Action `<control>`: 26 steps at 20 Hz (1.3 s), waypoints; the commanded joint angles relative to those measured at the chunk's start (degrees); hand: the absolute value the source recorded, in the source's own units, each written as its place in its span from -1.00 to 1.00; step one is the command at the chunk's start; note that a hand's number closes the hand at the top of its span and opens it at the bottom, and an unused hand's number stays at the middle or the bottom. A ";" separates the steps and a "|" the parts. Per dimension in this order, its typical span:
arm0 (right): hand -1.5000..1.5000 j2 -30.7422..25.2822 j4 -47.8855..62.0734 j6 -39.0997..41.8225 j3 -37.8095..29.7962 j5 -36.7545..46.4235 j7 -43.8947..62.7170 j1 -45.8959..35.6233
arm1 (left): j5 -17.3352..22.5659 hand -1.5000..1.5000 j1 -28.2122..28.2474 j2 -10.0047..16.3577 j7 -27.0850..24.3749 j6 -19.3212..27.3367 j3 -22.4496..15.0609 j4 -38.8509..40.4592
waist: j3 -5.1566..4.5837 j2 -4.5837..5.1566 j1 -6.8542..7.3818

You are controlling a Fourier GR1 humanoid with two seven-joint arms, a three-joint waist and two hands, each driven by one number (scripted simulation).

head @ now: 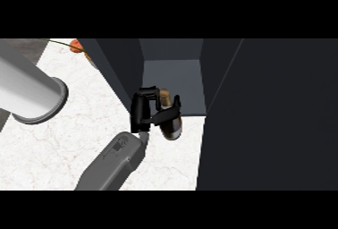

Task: Pick up the wine, place it into the cabinet and close the cabinet

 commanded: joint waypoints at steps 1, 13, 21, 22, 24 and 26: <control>-1.00 1.56 -7.14 -2.65 1.01 -2.39 4.02 1.94 | 4.22 1.00 -3.79 -0.63 -5.68 -4.54 2.74 7.67 | -0.01 -0.02 -0.11; -1.00 1.94 0.24 2.65 -1.40 -4.00 -0.60 1.22 | 14.90 1.00 -19.03 -0.66 -6.46 -7.81 2.70 25.30 | 0.02 0.31 -1.00; -1.00 -0.06 -0.21 1.42 -0.58 -4.10 2.25 -3.48 | 16.60 1.00 -24.57 -0.67 -5.82 -4.06 -0.92 34.53 | -0.03 0.84 -2.39; -1.00 0.07 -0.58 2.09 -2.32 -4.59 0.97 -1.99 | 15.63 1.00 -26.15 -0.67 -4.04 -5.74 -1.08 36.16 | 0.01 0.64 -2.06; -1.00 -1.50 1.11 3.02 -3.92 -7.33 1.50 -2.55 | 17.03 1.00 -25.81 -0.67 -5.18 -4.11 -1.69 36.21 | 0.01 0.76 -2.69; -1.00 -1.66 0.85 1.50 -4.23 -7.33 2.03 -4.35 | 16.50 1.00 -24.82 -0.67 -7.56 -7.01 0.01 40.22 | -0.02 0.93 -2.39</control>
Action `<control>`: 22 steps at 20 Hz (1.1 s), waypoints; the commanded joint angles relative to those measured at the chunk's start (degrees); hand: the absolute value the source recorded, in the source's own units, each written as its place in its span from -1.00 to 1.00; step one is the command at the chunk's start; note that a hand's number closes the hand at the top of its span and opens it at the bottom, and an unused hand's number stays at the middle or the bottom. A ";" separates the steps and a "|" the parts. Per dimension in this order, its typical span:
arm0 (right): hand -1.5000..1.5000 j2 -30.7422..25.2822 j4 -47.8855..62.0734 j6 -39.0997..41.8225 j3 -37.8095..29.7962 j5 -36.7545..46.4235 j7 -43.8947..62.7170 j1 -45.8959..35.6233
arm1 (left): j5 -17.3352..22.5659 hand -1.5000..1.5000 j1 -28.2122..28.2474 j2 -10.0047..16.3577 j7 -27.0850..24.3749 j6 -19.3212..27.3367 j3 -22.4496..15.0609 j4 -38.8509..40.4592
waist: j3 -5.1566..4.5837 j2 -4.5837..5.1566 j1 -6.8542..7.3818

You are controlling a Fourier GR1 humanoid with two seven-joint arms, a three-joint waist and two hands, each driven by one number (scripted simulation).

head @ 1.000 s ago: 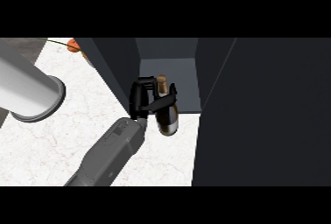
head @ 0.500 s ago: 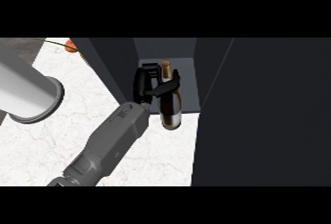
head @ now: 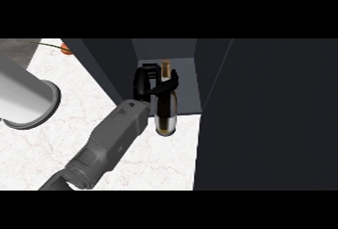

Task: Pick up the wine, place it into the cabinet and close the cabinet

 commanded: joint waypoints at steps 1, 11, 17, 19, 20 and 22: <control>-1.00 0.01 2.20 -1.69 0.91 0.73 0.37 -4.57 | 0.71 1.00 1.54 0.00 -4.27 -2.36 0.35 4.04 | -0.06 0.56 -0.24; -1.00 1.38 0.40 -0.45 2.64 2.03 0.04 -1.88 | 2.29 1.00 3.95 0.04 -6.52 -2.49 -1.43 5.81 | -0.08 0.52 -1.33; -1.00 1.74 1.42 0.21 3.38 2.06 -0.98 -3.24 | 2.25 1.00 4.75 0.06 -11.10 -2.19 -2.29 6.82 | -0.12 0.92 -2.11; -1.00 1.99 3.60 1.41 2.07 1.58 -2.52 -1.81 | 2.81 1.00 1.78 0.06 -10.03 -2.53 -1.18 8.02 | -0.05 0.84 -1.79; -1.00 2.30 0.62 -0.02 3.65 1.56 -0.56 -1.92 | 2.77 1.00 0.34 0.06 -9.69 -1.61 -0.67 9.55 | -0.15 1.36 -3.20; -1.00 2.67 0.31 -0.93 4.77 3.01 0.16 -2.63 | 3.26 1.00 -0.82 0.05 -7.89 -1.66 -1.01 8.30 | -0.15 1.09 -2.97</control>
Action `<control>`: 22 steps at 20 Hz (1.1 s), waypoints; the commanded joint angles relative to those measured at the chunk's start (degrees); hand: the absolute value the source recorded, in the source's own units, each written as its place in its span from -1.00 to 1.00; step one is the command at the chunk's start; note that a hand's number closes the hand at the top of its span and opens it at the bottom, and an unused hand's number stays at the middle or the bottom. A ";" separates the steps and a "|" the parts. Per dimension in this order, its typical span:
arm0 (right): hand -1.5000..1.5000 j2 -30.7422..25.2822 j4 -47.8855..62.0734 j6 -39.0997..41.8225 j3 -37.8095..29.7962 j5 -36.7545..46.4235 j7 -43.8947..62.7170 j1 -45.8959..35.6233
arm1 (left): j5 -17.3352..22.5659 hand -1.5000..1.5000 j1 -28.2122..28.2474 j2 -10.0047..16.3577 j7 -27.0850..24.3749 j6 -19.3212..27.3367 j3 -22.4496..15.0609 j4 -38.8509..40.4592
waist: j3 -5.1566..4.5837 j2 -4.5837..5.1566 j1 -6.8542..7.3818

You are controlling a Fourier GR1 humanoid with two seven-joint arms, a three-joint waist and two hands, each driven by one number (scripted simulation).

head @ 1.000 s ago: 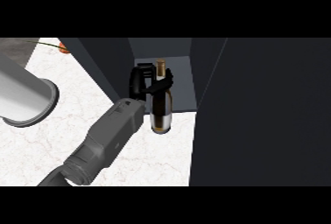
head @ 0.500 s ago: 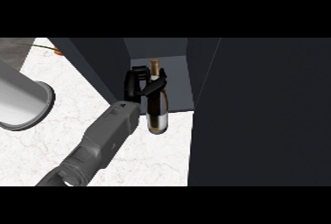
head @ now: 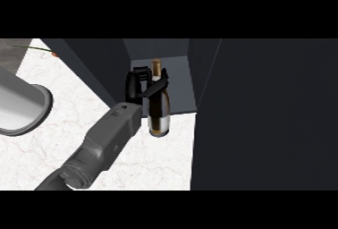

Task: Pick up the wine, place it into the cabinet and close the cabinet

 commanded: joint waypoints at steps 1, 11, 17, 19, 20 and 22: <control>-1.00 0.51 -0.04 -0.45 1.52 -0.01 0.96 -0.37 | -0.09 1.00 -1.18 -0.84 1.68 0.02 -0.73 1.49 | -0.12 0.24 0.02; -1.00 -0.69 1.45 1.54 -2.08 -2.47 -1.05 0.41 | 0.76 1.00 -5.48 -0.88 1.09 0.10 1.54 4.41 | -0.04 0.37 -0.19; -1.00 0.10 0.64 0.49 -0.46 -0.73 -0.04 0.60 | 0.15 1.00 -9.43 -0.45 2.84 0.60 2.01 7.79 | -0.07 0.90 -0.64; -1.00 -0.23 0.26 -0.23 -0.29 0.19 0.62 -0.46 | -0.60 1.00 -10.83 -0.88 4.50 0.52 1.52 8.25 | -0.07 0.43 0.44; -1.00 -0.34 1.20 0.19 -0.37 -1.08 0.46 -0.93 | -0.21 1.00 -10.90 -0.84 2.72 1.60 2.07 8.55 | -0.08 0.99 -0.32; -1.00 -0.36 0.50 1.92 -0.75 -2.00 -0.49 1.29 | -0.33 1.00 -9.33 -0.88 2.26 1.55 2.03 8.55 | -0.03 0.69 -0.65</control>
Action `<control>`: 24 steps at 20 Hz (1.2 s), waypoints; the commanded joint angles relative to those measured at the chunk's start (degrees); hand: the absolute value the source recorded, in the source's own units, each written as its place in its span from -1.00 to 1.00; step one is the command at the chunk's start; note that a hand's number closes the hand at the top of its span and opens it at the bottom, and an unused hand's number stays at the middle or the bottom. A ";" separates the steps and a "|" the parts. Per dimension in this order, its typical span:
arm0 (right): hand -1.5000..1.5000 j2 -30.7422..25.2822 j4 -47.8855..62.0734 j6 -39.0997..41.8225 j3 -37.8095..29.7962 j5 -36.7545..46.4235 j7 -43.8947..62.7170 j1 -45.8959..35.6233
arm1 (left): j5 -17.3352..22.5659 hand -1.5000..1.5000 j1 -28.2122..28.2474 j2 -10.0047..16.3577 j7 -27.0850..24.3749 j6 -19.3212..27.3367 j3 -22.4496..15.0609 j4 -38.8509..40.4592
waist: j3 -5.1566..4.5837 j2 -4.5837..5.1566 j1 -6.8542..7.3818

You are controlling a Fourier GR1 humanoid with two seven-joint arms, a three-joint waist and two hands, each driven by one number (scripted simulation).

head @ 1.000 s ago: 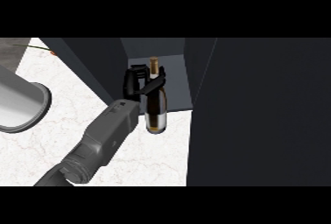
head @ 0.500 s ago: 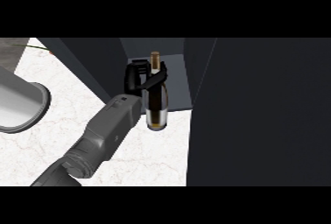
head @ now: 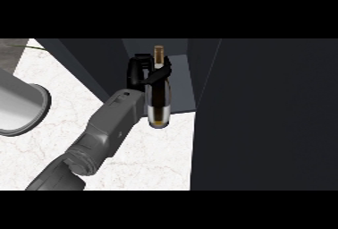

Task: Pick up the wine, place it into the cabinet and close the cabinet

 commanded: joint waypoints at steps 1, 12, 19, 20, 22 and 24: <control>-1.00 0.24 -0.34 -0.59 0.40 1.36 0.31 -0.07 | -0.46 1.00 -2.58 2.19 1.46 -1.73 0.23 1.32 | -0.01 -0.12 0.76; -1.00 -1.28 -1.36 -0.71 -1.36 -1.70 1.14 -1.54 | -1.84 -1.00 -3.57 3.92 1.49 3.33 -0.31 3.34 | -0.04 0.48 -0.82; -1.00 -0.16 -0.15 0.93 0.31 -0.36 -0.28 -0.28 | -4.19 -1.00 -2.55 4.82 4.80 5.55 -2.21 3.36 | 0.02 0.85 -0.96; -1.00 0.00 -0.42 0.58 0.59 0.49 -0.40 -0.89 | -3.85 -1.00 -1.04 1.59 2.61 7.44 -1.77 3.36 | -0.02 0.58 -0.39; -1.00 0.23 -0.42 0.83 0.36 0.15 -0.70 -0.14 | -4.59 -1.00 -3.44 3.83 7.10 6.55 -2.39 3.36 | 0.03 0.56 -0.81; -1.00 0.19 -1.03 0.91 0.55 0.04 -0.40 0.34 | -4.36 -1.00 -2.85 4.09 6.78 6.17 -2.07 3.36 | -0.01 0.68 -1.15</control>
